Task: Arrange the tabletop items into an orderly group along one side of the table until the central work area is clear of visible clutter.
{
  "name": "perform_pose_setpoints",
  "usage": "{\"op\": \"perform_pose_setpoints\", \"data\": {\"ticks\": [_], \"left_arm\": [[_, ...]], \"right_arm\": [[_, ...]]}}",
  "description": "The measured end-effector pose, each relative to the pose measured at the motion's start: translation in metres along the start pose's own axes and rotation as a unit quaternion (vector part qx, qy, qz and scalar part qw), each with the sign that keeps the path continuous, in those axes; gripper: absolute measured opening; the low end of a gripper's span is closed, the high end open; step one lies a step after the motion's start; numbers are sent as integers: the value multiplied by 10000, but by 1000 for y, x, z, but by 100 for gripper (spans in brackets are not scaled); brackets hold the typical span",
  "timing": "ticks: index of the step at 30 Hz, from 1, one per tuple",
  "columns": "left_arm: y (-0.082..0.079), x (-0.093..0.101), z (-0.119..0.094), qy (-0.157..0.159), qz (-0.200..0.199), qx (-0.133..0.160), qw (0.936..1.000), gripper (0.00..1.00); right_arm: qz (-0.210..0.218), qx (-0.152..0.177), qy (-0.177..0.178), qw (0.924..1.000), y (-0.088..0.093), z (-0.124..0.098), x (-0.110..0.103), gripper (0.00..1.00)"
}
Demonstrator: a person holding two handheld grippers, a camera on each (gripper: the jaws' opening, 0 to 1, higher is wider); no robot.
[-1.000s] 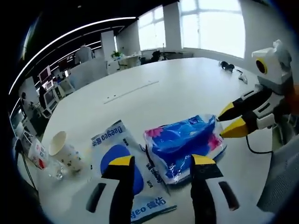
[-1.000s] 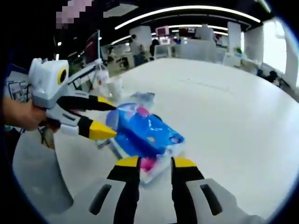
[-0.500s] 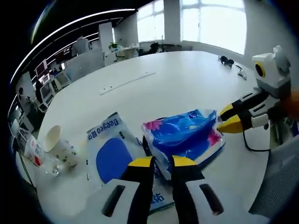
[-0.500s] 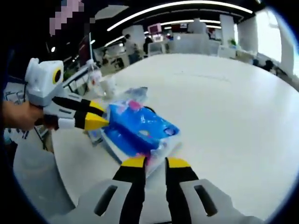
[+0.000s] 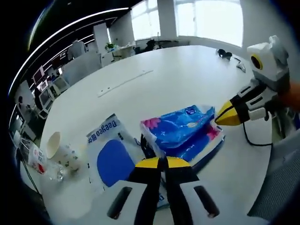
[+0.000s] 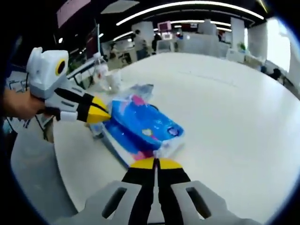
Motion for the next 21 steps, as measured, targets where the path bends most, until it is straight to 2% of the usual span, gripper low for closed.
{"op": "perform_pose_setpoints", "data": {"ticks": [8,21], "left_arm": [[-10,6,-1,48,21,117,9999,0],[-44,7,1,72,238,294,9993,0]], "right_arm": [[-103,91,89,9999,-10,-12,12,0],[-140,223,246,9994,-28,-23,31,0]]}}
Point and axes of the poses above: the point that each gripper's makers call its tool centre point, and the gripper's own axes: z roughly forward along the fingers, x roughly to its right, y roughly out of its underside, the point moved 8 cm from there along -z, roughly backward along the fingers, and after that the axes turned 11 degrees about -z, right-handed, at the moved point
